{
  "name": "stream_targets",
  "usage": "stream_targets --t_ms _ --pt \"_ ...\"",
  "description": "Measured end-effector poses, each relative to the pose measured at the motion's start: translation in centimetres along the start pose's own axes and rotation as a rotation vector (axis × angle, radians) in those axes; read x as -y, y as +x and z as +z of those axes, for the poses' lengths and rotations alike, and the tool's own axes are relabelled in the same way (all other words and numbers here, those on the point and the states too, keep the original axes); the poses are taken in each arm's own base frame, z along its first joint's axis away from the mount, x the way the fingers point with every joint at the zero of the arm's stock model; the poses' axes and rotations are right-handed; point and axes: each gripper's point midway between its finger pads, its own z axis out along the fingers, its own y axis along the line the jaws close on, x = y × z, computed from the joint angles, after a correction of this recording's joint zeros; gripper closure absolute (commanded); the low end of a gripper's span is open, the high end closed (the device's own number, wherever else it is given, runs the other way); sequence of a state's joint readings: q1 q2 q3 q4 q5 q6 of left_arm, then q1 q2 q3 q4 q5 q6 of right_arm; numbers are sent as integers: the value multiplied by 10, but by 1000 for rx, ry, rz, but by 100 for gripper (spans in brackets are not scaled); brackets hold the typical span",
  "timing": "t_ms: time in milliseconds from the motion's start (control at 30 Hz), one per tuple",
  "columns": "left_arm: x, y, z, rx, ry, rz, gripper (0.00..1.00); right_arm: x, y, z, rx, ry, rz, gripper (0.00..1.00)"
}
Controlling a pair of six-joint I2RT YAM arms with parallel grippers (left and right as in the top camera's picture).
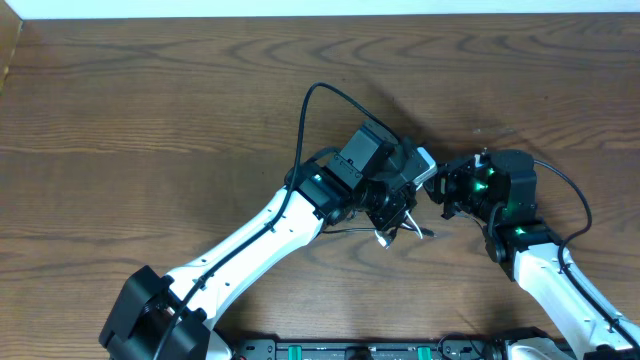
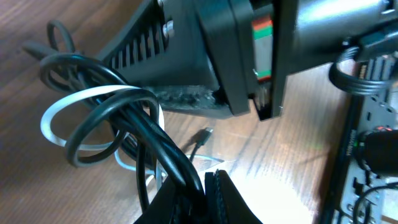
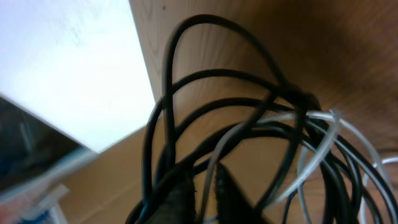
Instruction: Untangle cables
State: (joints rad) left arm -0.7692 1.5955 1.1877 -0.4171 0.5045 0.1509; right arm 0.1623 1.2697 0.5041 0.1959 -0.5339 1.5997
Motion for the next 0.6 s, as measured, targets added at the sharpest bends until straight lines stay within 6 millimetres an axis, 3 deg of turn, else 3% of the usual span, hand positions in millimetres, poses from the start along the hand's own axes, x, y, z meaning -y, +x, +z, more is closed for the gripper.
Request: stream_targets --t_ms 233,467,600 --pt "1 -1 0 3 9 9 93 4 -12 -2 55 16 -110 98" --pt "-24 5 -1 -28 -154 13 92 28 -71 -30 212 110 -172 98" --pt "-54 19 -9 -89 -334 4 93 22 -100 -60 285 80 -200 99"
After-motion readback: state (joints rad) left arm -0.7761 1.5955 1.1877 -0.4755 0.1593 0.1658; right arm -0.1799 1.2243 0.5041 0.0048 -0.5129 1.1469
